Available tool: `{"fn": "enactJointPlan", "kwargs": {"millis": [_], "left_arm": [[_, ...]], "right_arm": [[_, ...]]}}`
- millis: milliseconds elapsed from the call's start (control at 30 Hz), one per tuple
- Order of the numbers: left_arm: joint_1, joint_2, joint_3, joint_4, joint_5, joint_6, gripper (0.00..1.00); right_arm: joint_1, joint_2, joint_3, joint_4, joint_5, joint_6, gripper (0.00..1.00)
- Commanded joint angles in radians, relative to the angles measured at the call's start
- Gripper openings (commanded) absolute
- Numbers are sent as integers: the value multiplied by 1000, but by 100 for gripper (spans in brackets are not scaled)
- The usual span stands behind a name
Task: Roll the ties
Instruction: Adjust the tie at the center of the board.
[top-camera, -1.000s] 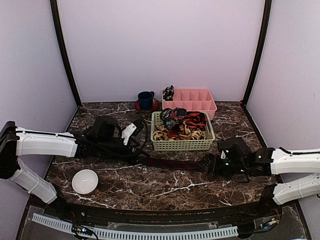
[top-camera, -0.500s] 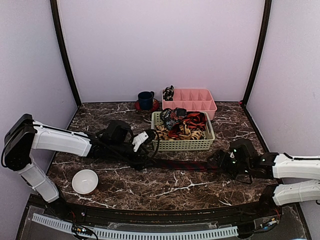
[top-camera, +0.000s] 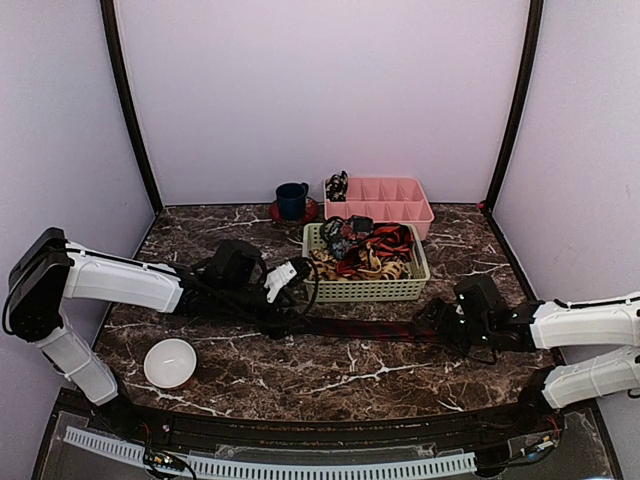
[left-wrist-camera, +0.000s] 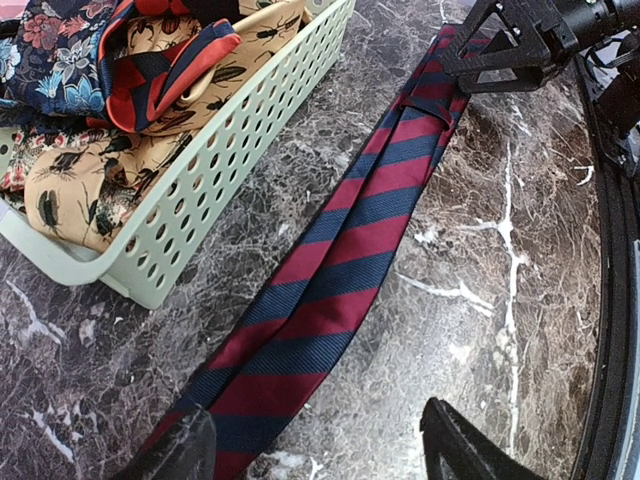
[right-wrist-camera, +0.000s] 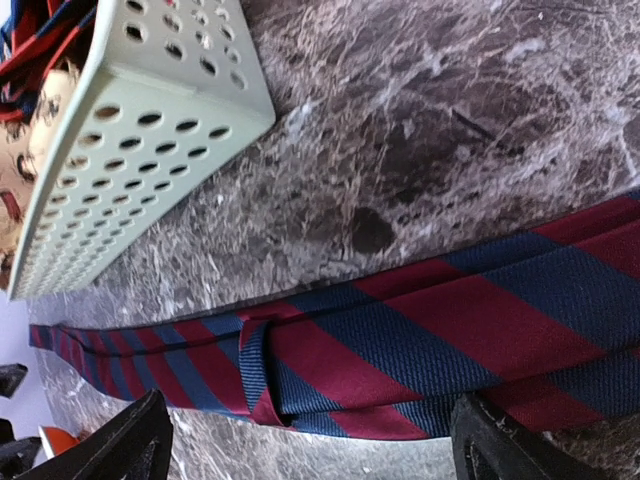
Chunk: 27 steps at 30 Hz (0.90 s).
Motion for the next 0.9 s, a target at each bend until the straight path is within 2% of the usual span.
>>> {"fn": "enactJointPlan", "kwargs": {"millis": [0, 200, 400, 600, 733, 867], "left_arm": [[-5, -23, 16, -25, -24, 36, 73], [-5, 12, 40, -75, 2, 103, 69], [-5, 58, 74, -103, 10, 164, 56], [-5, 106, 109, -137, -40, 228, 53], [-4, 154, 144, -141, -39, 257, 60], [-3, 207, 174, -134, -57, 286, 57]], "right_arm": [[-68, 10, -32, -50, -18, 20, 98], [-259, -135, -94, -165, -66, -5, 99], [-518, -249, -100, -248, -183, -107, 99], [-739, -167, -58, -240, -306, -240, 99], [-822, -89, -39, -194, -353, -277, 99], [-884, -45, -14, -189, -373, -317, 99]]}}
